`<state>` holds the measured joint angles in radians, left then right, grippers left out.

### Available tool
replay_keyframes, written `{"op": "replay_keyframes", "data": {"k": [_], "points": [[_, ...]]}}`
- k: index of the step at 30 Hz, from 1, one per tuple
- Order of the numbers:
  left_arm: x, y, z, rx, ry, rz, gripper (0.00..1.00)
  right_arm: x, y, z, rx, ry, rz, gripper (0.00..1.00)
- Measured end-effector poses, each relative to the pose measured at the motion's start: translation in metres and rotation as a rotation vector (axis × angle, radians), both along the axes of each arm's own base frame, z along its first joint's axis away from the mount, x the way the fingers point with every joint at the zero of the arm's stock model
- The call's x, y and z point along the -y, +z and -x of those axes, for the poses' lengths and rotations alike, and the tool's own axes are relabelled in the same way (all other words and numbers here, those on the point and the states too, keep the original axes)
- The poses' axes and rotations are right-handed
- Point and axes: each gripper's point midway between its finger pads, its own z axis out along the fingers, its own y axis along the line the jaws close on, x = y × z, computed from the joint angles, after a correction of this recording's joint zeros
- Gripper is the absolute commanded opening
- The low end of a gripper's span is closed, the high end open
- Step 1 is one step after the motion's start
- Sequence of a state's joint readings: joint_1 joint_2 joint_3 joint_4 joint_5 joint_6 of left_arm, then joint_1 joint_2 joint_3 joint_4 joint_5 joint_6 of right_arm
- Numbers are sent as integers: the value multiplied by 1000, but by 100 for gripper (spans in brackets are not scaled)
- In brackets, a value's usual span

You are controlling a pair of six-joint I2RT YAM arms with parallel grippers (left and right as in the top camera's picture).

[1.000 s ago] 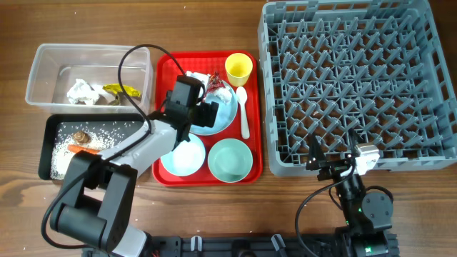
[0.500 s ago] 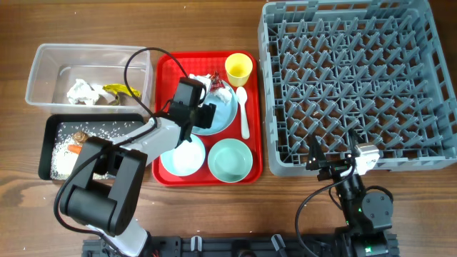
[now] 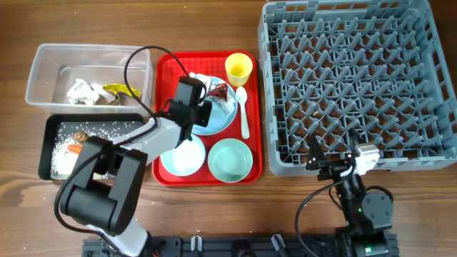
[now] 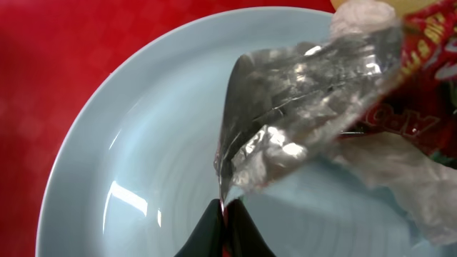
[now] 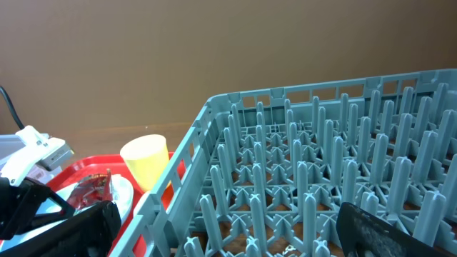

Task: Sort waste into correct bins and load items into the dishwasher rack
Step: 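Carry the red wrapper with the left gripper into the clear bin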

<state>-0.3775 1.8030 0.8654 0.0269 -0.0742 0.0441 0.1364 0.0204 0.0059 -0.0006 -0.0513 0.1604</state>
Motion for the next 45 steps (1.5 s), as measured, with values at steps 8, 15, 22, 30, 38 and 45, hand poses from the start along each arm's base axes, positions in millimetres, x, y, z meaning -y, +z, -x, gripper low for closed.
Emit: {"op": "replay_keyframes", "data": {"k": [8,15,22,30,38,45], "points": [[-1,40,2,58,0,23,4,0,0,0,0,0,0,100],[-4,111,6,193,7,70,4,0,0,0,0,0,0,100],[-56,168,0,362,245,40,4,0,0,0,0,0,0,100],[-182,175,-7,402,694,85,4,0,0,0,0,0,0,100],[-287,188,-3,514,976,222,5,0,0,0,0,0,0,100],[-316,124,-25,432,1015,251,8,0,0,0,0,0,0,100]]}}
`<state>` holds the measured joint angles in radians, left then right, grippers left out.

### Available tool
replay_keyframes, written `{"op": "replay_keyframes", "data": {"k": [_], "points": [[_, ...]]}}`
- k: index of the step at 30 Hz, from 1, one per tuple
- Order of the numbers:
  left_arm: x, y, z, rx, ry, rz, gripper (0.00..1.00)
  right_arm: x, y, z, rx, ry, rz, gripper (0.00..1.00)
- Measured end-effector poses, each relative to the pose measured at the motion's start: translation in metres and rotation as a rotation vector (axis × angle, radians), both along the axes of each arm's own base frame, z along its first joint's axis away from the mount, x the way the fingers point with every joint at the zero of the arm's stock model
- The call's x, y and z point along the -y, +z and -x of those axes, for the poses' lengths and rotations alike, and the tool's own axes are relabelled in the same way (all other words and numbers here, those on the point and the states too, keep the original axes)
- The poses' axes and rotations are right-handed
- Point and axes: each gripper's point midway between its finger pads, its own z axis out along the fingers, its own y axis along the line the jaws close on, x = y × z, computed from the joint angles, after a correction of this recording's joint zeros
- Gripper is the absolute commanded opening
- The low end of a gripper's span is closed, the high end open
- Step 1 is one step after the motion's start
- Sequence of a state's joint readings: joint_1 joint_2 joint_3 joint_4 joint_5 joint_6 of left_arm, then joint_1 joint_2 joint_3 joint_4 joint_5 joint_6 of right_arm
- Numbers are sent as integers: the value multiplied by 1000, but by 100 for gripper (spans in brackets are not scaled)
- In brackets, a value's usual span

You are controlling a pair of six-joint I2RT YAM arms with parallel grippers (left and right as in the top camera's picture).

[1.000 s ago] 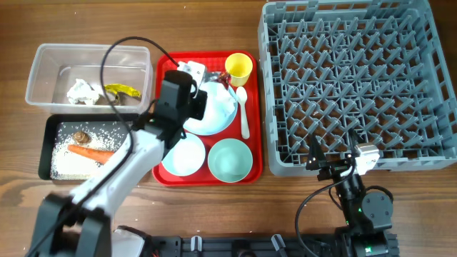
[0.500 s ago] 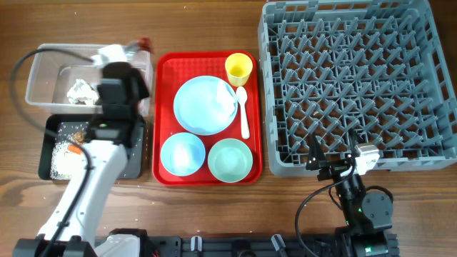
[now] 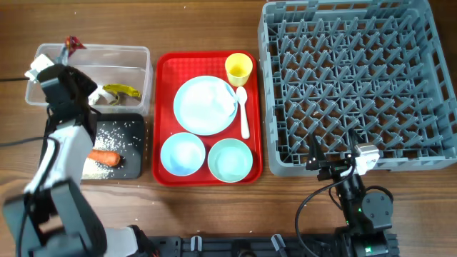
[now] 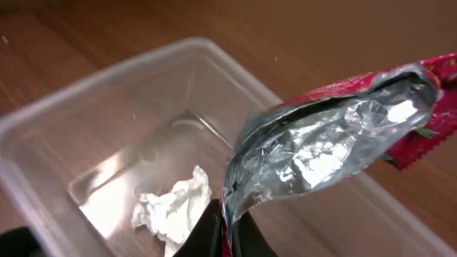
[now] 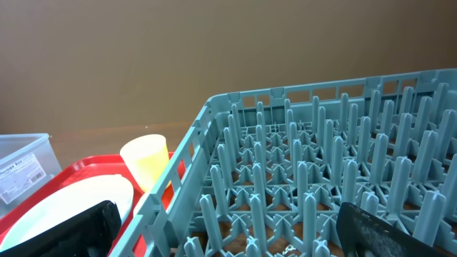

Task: Sort waste into correct bins and load items into the dishwasher rack
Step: 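Carry the red wrapper with the left gripper into the clear bin, then move the left gripper to the plate and grasp the white tissue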

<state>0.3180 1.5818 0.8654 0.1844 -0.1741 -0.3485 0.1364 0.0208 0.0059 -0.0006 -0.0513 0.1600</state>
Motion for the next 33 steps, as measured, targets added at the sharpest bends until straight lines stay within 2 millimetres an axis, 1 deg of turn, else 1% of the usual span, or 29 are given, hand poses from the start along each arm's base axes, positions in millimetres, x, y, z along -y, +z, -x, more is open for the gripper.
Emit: {"op": "replay_keyframes", "data": {"k": [2,3,4,5,6,7,8,10,13,17,19,20,22,23,24,25,26,27,28,29,30,31,32,33], "points": [[-1,-14,-6,-7,-4,10,11,0,0,0,-1,0,0,100],[-2,-18,-8,-6,-7,12,16,0,0,0,-1,0,0,100],[-2,-21,-10,-4,-9,13,24,0,0,0,-1,0,0,99],[-2,-22,-12,-1,-9,13,38,0,0,0,-1,0,0,100],[-3,-21,-13,6,-9,13,47,0,0,0,-1,0,0,100],[-3,-19,-14,14,-11,10,53,0,0,0,-1,0,0,100],[-3,-17,-15,25,-14,7,56,0,0,0,-1,0,0,100],[-3,-15,-16,37,-12,12,70,0,0,0,-1,0,0,100],[-2,-15,-17,38,-14,11,71,0,0,0,-1,0,0,100],[-2,-14,-17,44,-14,11,61,0,0,0,-1,0,0,100],[-2,-9,-17,50,-17,5,56,0,0,0,-1,0,0,100],[-1,-3,-17,62,-19,0,55,0,0,0,-1,0,0,100],[5,21,-15,107,-35,-10,53,0,0,0,-1,0,0,100],[12,41,-13,143,-58,-16,52,0,0,0,-1,0,0,99],[26,63,-10,178,-96,-16,52,0,0,0,-1,0,0,100],[36,74,-8,196,-129,-12,52,0,0,0,-2,0,0,100],[54,87,-3,203,-178,0,53,0,0,0,-1,0,0,100],[68,92,1,200,-218,12,54,0,0,0,-2,0,0,100],[91,97,6,190,-277,33,54,0,0,0,-2,0,0,100],[115,96,12,161,-336,64,54,0,0,0,-2,0,0,100],[133,94,17,141,-381,86,55,0,0,0,-2,0,0,100],[156,87,22,103,-436,115,55,0,0,0,-2,0,0,100],[171,81,26,76,-472,137,54,0,0,0,-2,0,0,100],[193,70,32,26,-517,164,54,0,0,0,-2,0,0,100]]}}
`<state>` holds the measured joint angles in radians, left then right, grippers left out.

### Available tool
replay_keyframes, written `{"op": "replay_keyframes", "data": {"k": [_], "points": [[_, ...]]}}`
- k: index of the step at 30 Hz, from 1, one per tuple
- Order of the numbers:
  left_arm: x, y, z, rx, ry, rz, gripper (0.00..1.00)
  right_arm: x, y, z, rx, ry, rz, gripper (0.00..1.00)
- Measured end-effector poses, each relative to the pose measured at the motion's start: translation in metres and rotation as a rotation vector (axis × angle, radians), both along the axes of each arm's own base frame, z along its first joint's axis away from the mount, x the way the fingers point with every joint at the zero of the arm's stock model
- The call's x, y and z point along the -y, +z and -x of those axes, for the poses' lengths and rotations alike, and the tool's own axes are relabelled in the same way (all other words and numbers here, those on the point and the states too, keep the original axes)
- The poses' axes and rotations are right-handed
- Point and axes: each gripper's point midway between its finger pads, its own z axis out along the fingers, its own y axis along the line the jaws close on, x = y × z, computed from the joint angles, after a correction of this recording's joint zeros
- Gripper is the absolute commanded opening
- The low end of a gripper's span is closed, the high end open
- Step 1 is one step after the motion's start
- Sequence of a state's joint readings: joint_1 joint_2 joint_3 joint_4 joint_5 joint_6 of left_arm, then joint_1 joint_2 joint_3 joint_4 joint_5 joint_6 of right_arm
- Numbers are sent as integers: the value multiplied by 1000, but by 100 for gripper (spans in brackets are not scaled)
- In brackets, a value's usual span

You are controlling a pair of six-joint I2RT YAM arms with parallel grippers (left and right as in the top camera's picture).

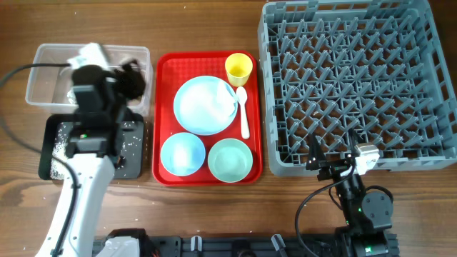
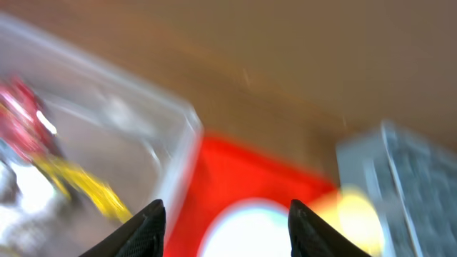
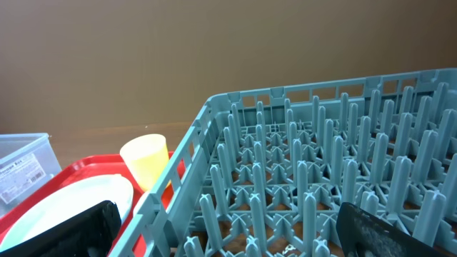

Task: Sort waste into correct bins and load items into the dishwasher rack
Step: 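Move the left gripper to the plate and grasp the white tissue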

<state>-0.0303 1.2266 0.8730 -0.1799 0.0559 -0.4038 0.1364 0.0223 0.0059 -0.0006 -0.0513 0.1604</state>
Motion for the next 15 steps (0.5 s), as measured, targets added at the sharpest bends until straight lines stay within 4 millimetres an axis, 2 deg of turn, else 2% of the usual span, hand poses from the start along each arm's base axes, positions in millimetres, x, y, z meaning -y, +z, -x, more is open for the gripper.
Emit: {"op": "replay_keyframes", "data": {"k": [4,7,12,15], "points": [[69,-29,22,-128,-175,19,56,0,0,0,0,0,0,100],[109,-49,36,-203,-256,40,58,0,0,0,0,0,0,100],[161,-89,44,-300,-341,59,57,0,0,0,0,0,0,100],[180,-110,40,-319,-366,62,59,0,0,0,0,0,0,100]]}}
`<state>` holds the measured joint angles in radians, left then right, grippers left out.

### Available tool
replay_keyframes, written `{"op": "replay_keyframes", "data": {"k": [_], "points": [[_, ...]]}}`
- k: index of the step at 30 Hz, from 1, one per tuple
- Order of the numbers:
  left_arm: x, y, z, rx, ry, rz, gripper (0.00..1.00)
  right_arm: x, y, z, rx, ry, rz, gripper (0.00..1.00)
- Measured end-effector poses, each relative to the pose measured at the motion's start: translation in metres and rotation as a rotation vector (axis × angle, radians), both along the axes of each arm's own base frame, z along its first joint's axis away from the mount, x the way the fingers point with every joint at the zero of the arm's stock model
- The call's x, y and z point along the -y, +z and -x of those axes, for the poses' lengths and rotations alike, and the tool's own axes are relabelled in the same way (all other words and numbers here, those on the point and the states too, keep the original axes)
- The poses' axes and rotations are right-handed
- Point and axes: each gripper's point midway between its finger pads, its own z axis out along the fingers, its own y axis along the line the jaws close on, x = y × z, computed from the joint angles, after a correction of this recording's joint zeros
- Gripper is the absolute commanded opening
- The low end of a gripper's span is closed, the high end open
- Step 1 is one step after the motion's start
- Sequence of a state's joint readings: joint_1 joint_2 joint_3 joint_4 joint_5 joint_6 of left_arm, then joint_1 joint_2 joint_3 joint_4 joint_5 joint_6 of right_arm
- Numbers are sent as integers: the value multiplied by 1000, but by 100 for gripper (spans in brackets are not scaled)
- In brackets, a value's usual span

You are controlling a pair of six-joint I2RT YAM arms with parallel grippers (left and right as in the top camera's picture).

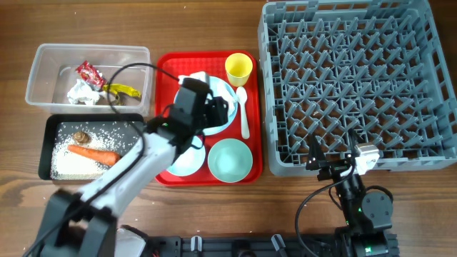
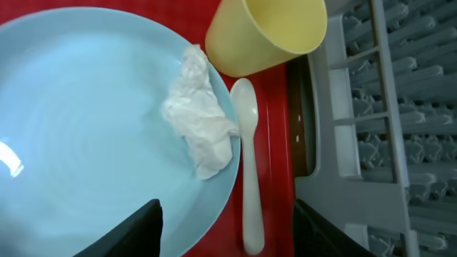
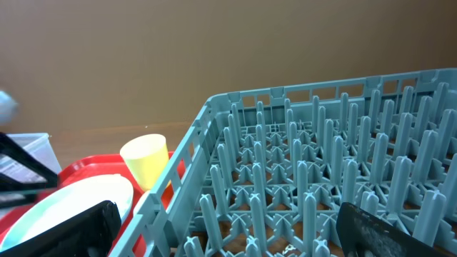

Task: Sort waste into correct bins and load items into the dishwasher rack
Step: 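Move the left gripper to the plate and grasp the white tissue, then carry the tissue with the left gripper over the clear bin and release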

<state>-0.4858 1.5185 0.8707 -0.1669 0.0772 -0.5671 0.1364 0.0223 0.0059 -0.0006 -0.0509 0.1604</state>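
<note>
A light blue plate [image 2: 71, 143] on the red tray [image 1: 168, 64] carries a crumpled white tissue [image 2: 200, 118]. Beside it lie a white spoon [image 2: 250, 164] and a yellow cup [image 2: 268, 32]. My left gripper [image 2: 228, 235] hangs open and empty over the plate's right edge. A red wrapper [image 1: 88, 70] lies in the clear bin [image 1: 43, 71]. My right gripper [image 3: 228, 228] rests open at the front edge of the grey dishwasher rack [image 1: 357, 78], holding nothing.
A green bowl [image 1: 230, 159] and a light blue bowl [image 1: 178, 163], partly under my left arm, sit at the tray's front. The black tray [image 1: 50, 135] holds rice and a carrot [image 1: 93, 153]. The clear bin also holds tissue and a yellow scrap.
My left gripper was open near the clear bin's right end, with the wrapper lying inside the bin. Now it is open over the plate and tissue. The right arm has not moved.
My left gripper was shut on the red and silver wrapper on the plate. Then it held the wrapper above the clear bin. Then it was open and the wrapper lay in the bin. Now it is back over the plate, empty.
</note>
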Motion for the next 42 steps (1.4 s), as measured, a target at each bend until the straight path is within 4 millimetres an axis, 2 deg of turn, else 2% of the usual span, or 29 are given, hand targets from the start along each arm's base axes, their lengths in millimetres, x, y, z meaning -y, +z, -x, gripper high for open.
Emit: {"op": "replay_keyframes", "data": {"k": [5,6,11,14,18,21,22,23,24,27,35,40,42], "points": [[17,-28,-19,14,-3,19,58,0,0,0,0,0,0,100],[18,-41,-23,6,-1,13,58,0,0,0,0,0,0,100],[17,-70,-31,-5,19,-16,58,0,0,0,0,0,0,100],[18,-75,-37,16,28,-16,56,0,0,0,0,0,0,100],[19,-71,-43,42,35,-7,28,0,0,0,0,0,0,100],[19,-72,-42,40,40,-6,23,0,0,0,0,0,0,100],[19,-72,-42,38,40,-7,19,0,0,0,0,0,0,100],[18,-72,-42,36,41,-9,8,0,0,0,0,0,0,100],[18,-73,-42,35,40,-11,4,0,0,0,0,0,0,100],[18,-72,-42,36,42,-10,4,0,0,0,0,0,0,100],[21,-57,-47,75,43,13,4,0,0,0,0,0,0,100],[16,-4,-48,165,61,46,4,0,0,0,0,0,0,100],[8,20,-46,204,88,48,4,0,0,0,0,0,0,100]]}}
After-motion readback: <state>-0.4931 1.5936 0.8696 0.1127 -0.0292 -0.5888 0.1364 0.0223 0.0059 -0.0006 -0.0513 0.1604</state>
